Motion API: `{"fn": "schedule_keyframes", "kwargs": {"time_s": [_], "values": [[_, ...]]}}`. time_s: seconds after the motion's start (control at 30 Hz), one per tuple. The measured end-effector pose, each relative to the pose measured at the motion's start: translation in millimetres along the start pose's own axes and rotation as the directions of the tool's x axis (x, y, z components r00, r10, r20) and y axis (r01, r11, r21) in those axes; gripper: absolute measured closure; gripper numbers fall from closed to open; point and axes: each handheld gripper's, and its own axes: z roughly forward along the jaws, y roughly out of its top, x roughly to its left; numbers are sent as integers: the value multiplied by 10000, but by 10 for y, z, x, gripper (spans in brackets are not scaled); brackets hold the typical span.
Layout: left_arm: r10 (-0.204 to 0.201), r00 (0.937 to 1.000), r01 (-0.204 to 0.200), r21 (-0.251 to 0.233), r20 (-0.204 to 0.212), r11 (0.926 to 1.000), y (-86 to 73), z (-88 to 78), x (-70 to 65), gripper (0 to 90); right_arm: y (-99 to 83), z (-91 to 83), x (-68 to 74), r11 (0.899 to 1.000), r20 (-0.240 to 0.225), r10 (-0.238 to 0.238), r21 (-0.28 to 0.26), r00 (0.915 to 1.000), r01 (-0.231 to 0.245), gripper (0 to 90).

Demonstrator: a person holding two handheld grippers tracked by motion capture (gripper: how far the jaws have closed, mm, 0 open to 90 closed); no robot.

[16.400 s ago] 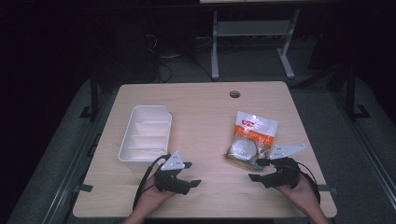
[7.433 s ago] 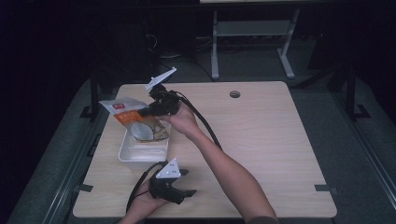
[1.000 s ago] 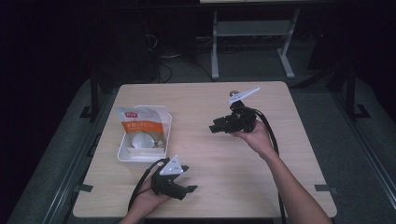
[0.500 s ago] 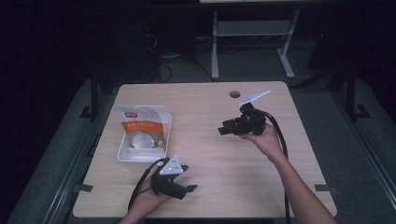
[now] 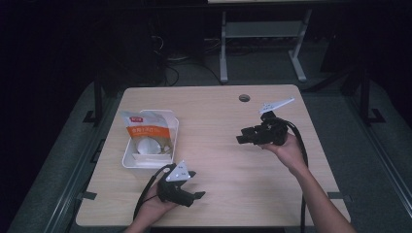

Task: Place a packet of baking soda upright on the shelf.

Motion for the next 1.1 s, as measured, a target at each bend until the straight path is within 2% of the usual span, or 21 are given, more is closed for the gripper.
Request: {"fn": "schedule_keyframes", "kwargs": {"time_s": [0.27,0.33,0.7,1.1], "values": [[-78,10000,78,-41,14,10000,3,6,2,221,-125,-113,-17,9998,125,166,97,9998,-167,473],[-89,10000,89,-27,2,10000,4,7,4,212,-162,-148,-16,9997,141,219,-57,9997,-218,475],[-134,9999,134,-91,-4,9999,7,3,8,201,-337,-279,-15,9993,271,362,-100,9990,-359,458],[-119,9999,119,-46,-38,9999,9,4,9,198,-540,-362,-9,9987,423,510,65,9978,-513,444]]}}
